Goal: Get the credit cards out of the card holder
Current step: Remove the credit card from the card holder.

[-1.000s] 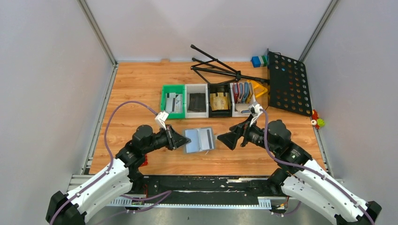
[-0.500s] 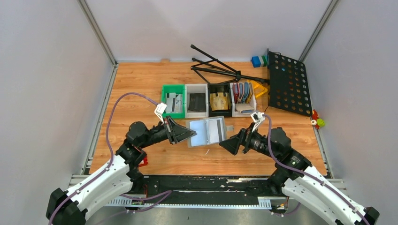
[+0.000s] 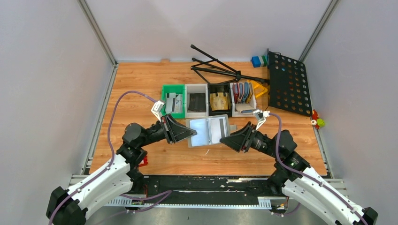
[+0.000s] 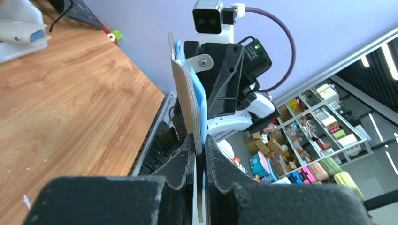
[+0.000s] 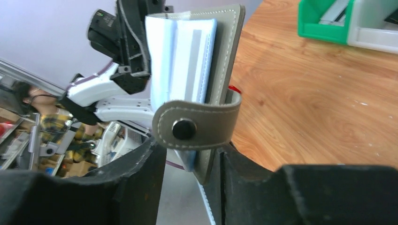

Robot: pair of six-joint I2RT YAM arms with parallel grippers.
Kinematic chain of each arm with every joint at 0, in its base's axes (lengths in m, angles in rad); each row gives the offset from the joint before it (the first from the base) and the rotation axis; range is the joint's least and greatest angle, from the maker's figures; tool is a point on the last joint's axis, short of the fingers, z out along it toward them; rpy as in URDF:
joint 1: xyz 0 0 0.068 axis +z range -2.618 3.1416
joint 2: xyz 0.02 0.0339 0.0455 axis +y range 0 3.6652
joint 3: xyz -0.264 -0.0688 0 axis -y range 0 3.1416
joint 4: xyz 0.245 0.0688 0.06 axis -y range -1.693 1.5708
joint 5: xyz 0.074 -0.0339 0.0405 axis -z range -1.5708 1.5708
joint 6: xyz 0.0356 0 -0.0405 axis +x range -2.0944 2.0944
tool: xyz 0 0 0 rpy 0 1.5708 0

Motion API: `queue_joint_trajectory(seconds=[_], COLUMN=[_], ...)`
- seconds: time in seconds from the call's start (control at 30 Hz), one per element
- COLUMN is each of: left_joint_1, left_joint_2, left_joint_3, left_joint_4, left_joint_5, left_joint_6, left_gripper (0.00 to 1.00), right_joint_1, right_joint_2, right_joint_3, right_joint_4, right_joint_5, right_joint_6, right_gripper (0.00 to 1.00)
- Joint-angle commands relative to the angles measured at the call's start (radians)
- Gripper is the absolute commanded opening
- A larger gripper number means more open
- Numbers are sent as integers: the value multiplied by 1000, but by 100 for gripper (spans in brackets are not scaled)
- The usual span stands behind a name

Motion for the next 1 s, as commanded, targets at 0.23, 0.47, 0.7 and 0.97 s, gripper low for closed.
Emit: queue_joint_trajectory(seconds=[0.23, 0.47, 0.7, 0.97], left_joint_1=[6, 7, 5, -75], left_joint_2=[-26, -54, -89, -29], left_joint_3=[69, 235, 255, 161], left_joint_4=[-86, -841, -885, -556], left_joint_5=[23, -336, -332, -122], left_joint_6=[68, 383, 405, 242], left_gripper=[4, 56, 57, 38], right_joint_1=[-2, -2, -1, 1], right_joint_2=[-15, -16, 60, 173], right_joint_3=[-35, -47, -20, -8], right_joint_4=[162, 42, -38, 67], right_joint_5=[-17, 82, 127, 44], right_joint_6=[85, 83, 17, 22], right_gripper=[0, 0, 0, 0])
